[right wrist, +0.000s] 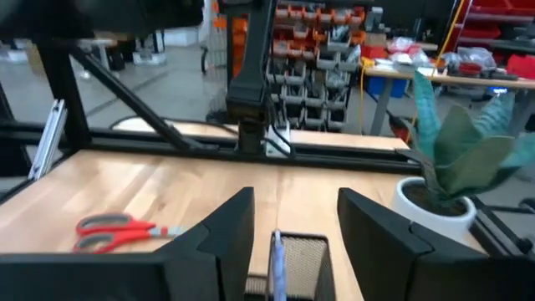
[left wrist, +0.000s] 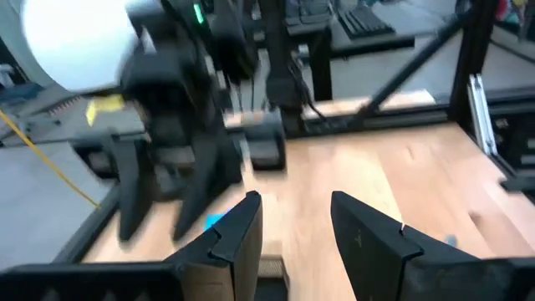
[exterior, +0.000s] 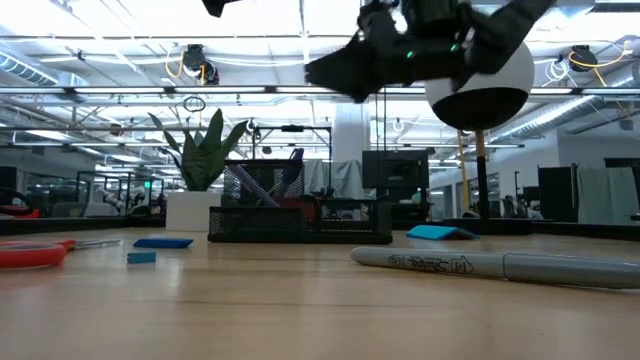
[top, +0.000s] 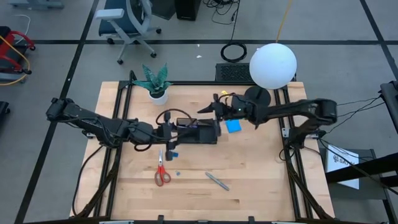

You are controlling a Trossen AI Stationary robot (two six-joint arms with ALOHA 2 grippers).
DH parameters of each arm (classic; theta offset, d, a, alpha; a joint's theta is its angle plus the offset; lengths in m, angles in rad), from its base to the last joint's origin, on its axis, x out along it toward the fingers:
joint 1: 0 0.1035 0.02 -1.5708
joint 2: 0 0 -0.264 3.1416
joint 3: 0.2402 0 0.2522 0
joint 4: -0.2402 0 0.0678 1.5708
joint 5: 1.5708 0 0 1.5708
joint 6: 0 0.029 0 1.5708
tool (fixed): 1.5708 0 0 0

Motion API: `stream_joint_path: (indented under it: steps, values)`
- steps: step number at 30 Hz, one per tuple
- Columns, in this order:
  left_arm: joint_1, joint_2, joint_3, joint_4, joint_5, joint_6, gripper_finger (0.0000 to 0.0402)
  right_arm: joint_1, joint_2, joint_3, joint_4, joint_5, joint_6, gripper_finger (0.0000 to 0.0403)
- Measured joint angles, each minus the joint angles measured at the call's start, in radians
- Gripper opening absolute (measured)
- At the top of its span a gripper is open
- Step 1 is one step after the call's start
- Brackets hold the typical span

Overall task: Pick and place office supplies into organizer
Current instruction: Put the gray marker into the black desk organizer

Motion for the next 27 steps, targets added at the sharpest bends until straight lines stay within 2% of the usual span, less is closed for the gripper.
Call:
stream_joint_path:
  steps: [5,13,19,27]
  values:
    - [-0.011,0.000,0.000,-0.084,0.054,-0.002,0.0152,0.000,-0.168,0.000,-0.232,0.003,-0.028,0.0156]
    - [-0.013,0.058,0.000,-0.082,0.092,0.029,0.0152,0.000,-0.352,0.000,-0.471,0.005,-0.042,0.0155]
    - [-0.006,0.134,0.034,-0.134,0.157,0.055,0.0159,0.000,-0.408,0.000,-0.561,0.090,-0.054,0.0155]
    - [-0.005,0.338,0.217,-0.317,0.200,0.088,0.0190,0.000,-0.410,0.000,-0.590,0.134,-0.061,0.0155]
